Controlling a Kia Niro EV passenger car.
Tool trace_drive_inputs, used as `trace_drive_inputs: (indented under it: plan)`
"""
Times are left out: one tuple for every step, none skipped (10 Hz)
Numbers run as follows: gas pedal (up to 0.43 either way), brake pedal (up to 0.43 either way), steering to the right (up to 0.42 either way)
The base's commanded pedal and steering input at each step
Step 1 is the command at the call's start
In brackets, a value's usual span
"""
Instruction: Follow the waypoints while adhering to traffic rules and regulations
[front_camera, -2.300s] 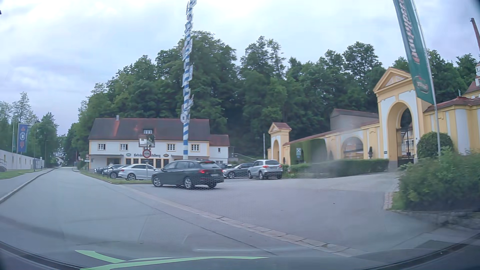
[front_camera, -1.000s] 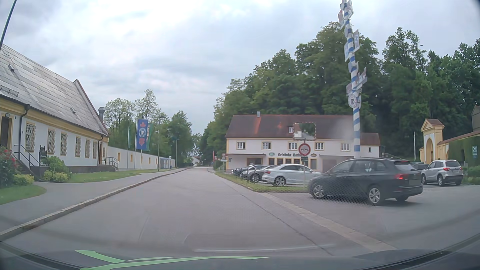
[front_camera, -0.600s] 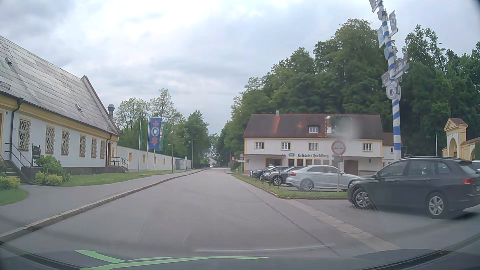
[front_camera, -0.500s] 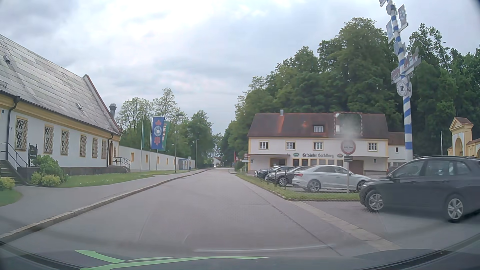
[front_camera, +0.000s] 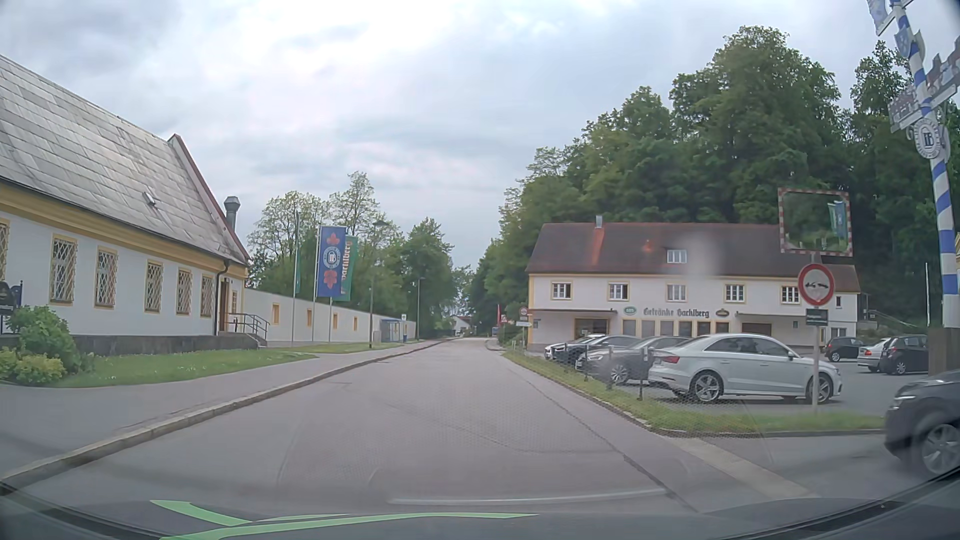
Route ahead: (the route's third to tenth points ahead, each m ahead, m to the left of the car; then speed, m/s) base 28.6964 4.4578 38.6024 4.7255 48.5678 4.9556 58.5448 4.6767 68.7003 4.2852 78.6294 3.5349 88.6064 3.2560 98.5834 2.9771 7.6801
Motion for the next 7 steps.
trace_drive_inputs:
  plan:
    - [0.299, 0.000, -0.028]
    - [0.299, 0.000, -0.026]
    - [0.287, 0.000, -0.023]
    - [0.260, 0.000, -0.021]
    - [0.240, 0.000, -0.019]
    - [0.240, 0.000, -0.015]
    - [0.228, 0.000, -0.012]
